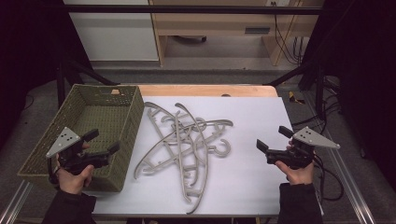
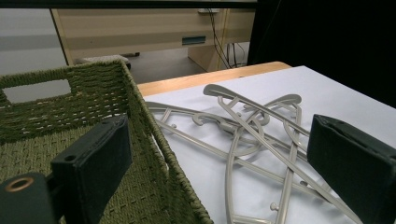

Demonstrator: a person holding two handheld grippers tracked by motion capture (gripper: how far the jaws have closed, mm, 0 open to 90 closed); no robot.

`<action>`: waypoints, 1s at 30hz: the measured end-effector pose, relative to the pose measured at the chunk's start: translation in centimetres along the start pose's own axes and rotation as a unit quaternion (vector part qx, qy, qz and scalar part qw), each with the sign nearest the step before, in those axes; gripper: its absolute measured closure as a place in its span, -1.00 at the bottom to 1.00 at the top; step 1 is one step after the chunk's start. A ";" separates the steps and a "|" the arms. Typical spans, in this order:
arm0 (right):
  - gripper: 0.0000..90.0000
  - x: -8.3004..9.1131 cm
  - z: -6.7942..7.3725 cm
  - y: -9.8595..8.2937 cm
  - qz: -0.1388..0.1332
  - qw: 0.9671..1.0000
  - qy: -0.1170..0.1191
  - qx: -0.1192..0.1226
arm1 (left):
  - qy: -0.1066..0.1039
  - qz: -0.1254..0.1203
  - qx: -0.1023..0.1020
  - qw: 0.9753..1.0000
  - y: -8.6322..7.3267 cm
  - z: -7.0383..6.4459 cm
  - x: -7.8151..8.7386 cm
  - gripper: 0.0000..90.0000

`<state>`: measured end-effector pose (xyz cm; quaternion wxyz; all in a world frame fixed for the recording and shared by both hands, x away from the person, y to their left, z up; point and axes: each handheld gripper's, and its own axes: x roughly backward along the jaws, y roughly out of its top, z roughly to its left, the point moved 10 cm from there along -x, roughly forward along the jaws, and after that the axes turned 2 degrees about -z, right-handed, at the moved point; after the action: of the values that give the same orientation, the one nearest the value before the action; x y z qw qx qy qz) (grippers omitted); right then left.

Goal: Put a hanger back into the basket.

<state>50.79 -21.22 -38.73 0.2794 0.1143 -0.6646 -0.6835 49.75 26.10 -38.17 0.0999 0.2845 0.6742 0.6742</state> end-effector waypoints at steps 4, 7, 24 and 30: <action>-0.97 0.0 0.2 0.1 0.001 1.000 0.001 0.003 | 0.002 -0.003 0.003 1.000 0.0 0.2 0.1 -0.87; -0.97 0.0 0.7 0.2 0.005 1.000 0.005 0.003 | 0.003 -0.004 0.003 1.000 0.1 0.3 0.2 -0.87; -0.95 -2.6 5.0 -0.8 0.052 0.998 0.027 0.016 | 0.003 0.000 -0.001 1.000 -0.1 0.3 0.1 -0.87; -0.93 -4.6 7.4 -2.5 0.086 0.995 0.045 0.019 | 0.003 0.002 -0.003 1.000 -0.2 0.3 -0.1 -0.87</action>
<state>50.04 -12.57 -41.53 0.3647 0.0932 -0.6716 -0.6381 49.90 26.33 -38.41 0.0976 0.2838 0.6720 0.6771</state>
